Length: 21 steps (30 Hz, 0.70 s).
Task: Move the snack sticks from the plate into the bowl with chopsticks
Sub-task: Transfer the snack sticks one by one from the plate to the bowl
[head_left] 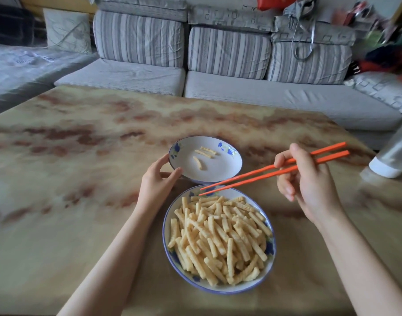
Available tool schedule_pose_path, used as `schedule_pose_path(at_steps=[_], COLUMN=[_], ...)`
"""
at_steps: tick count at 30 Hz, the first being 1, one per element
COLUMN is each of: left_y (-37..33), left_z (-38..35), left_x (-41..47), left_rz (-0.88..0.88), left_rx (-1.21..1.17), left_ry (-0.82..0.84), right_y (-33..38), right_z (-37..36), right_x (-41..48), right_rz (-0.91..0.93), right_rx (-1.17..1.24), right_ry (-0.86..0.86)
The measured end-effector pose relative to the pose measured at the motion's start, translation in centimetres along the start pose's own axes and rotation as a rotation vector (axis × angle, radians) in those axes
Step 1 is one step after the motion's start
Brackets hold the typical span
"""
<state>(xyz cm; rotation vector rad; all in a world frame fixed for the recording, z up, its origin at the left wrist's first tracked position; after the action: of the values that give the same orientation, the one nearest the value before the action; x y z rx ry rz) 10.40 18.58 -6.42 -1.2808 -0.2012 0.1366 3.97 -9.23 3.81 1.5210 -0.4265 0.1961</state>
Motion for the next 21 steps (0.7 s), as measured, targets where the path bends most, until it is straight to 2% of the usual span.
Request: schedule_pose_path(at_steps=[11,16,21], left_y=[0.1,0.0,0.2], left_z=[0.0,-0.1,-0.1], left_x=[0.0,-0.1,0.0], left_rz=[0.001,0.001,0.014], left_rx=[0.005,0.002,-0.010], left_ry=[0.004,0.005,0.011], right_y=[-1.2,-1.3,-0.4], right_z=[-1.2,-0.2,0.8], right_x=[-1.0,-0.9,0.4], right_rz=[0.019,0.035,0.074], right_rx=[-0.040,0.003,0.156], right_ry=[0.027,-0.097,-0.230])
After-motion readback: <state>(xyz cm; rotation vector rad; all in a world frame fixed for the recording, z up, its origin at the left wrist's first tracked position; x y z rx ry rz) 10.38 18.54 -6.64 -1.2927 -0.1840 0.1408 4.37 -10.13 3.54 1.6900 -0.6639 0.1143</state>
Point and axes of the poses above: each hand's wrist, its own x-axis towards the middle knuckle, its own z-axis out of the back of the hand, y = z × x, the point moved 6 cm from there along x, towards the middle knuckle, and after that the axes turned 7 degrees about z, right-handed, at the moved point
